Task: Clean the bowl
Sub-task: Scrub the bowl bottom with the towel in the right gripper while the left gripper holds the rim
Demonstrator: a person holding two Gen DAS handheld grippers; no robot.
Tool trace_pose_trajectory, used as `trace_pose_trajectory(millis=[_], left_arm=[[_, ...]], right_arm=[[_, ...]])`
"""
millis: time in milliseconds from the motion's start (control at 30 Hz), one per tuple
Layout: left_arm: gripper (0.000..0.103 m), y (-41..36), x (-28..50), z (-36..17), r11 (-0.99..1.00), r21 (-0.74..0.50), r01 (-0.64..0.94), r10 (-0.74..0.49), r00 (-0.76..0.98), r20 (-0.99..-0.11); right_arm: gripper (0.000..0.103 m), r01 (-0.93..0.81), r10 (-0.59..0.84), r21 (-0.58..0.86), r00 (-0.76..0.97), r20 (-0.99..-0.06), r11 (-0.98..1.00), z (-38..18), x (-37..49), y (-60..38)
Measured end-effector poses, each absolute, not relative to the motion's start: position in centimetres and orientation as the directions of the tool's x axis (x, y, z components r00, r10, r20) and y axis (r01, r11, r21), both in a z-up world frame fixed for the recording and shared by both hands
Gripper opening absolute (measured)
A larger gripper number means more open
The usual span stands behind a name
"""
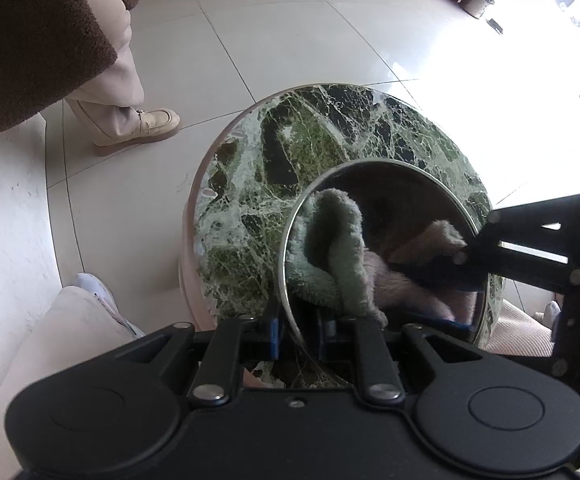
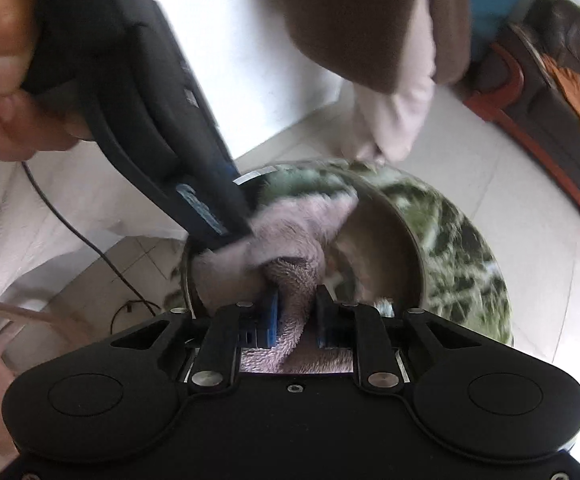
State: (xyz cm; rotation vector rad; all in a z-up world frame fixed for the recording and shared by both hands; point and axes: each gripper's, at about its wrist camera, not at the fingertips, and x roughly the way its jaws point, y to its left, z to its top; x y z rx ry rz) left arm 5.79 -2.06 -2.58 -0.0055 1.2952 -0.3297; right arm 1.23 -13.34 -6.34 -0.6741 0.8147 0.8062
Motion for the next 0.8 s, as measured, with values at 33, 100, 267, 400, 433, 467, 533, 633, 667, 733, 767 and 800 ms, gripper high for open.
trace_pose_trajectory(millis=[33,100,267,400,433,467,533,633,667,733,767,800], left_arm=[[0.015,-2.1,5.8,-2.6,0.953,-0.185,0.240,-0.241,0.232,-0.942],[0.015,-2.2,5.8,-2.5,0.953,-0.182,0.240,-0.239,0.233,-0.943],[0.015,-2.1,5.8,-2.6,0.953,-0.192,0.236,-0.247,0.234,-0.940],[0.015,-2.1,5.9,-2.6,0.951,-0.192,0.241,-0.248,0.233,-0.940],[0.015,-2.1,5.9,-2.6,0.951,-0.190,0.243,-0.247,0.233,-0.941],[0.015,-2.2,5.9,-2.6,0.951,-0.188,0.245,-0.246,0.232,-0.941],[0.015,-2.2,5.9,-2.6,0.951,-0.185,0.249,-0.244,0.231,-0.942],[0.015,-2.3,5.9,-2.6,0.950,-0.190,0.247,-0.247,0.229,-0.941],[0.015,-2.3,5.9,-2.6,0.951,-0.191,0.244,-0.248,0.231,-0.941],[0.015,-2.1,6.0,-2.6,0.951,-0.196,0.238,-0.252,0.233,-0.939],[0.015,-2.0,6.0,-2.7,0.951,-0.201,0.234,-0.256,0.232,-0.938],[0.015,-2.0,6.1,-2.7,0.951,-0.203,0.234,-0.258,0.232,-0.938]], right_arm=[[0.018,-0.820,0.346,-0.238,0.457,-0.819,0.521,-6.3,1.5,-13.1],[0.018,-0.803,0.331,-0.273,0.492,-0.805,0.530,-6.1,2.1,-13.2],[0.018,-0.815,0.304,-0.272,0.467,-0.830,0.512,-6.3,1.2,-14.3],[0.018,-0.845,0.340,-0.200,0.401,-0.851,0.496,-6.3,0.6,-14.0],[0.018,-0.846,0.343,-0.202,0.402,-0.849,0.493,-6.2,0.7,-13.9],[0.018,-0.845,0.338,-0.209,0.407,-0.849,0.493,-6.3,0.8,-13.9],[0.018,-0.842,0.329,-0.222,0.416,-0.848,0.492,-6.3,1.1,-14.0],[0.018,-0.837,0.315,-0.242,0.430,-0.846,0.491,-6.3,1.4,-14.1],[0.018,-0.835,0.310,-0.249,0.434,-0.846,0.491,-6.4,1.5,-14.2],[0.018,-0.831,0.301,-0.262,0.444,-0.844,0.490,-6.4,1.8,-14.2],[0.018,-0.830,0.296,-0.269,0.448,-0.844,0.489,-6.4,1.9,-14.3],[0.018,-0.831,0.295,-0.265,0.444,-0.846,0.490,-6.4,1.8,-14.2]])
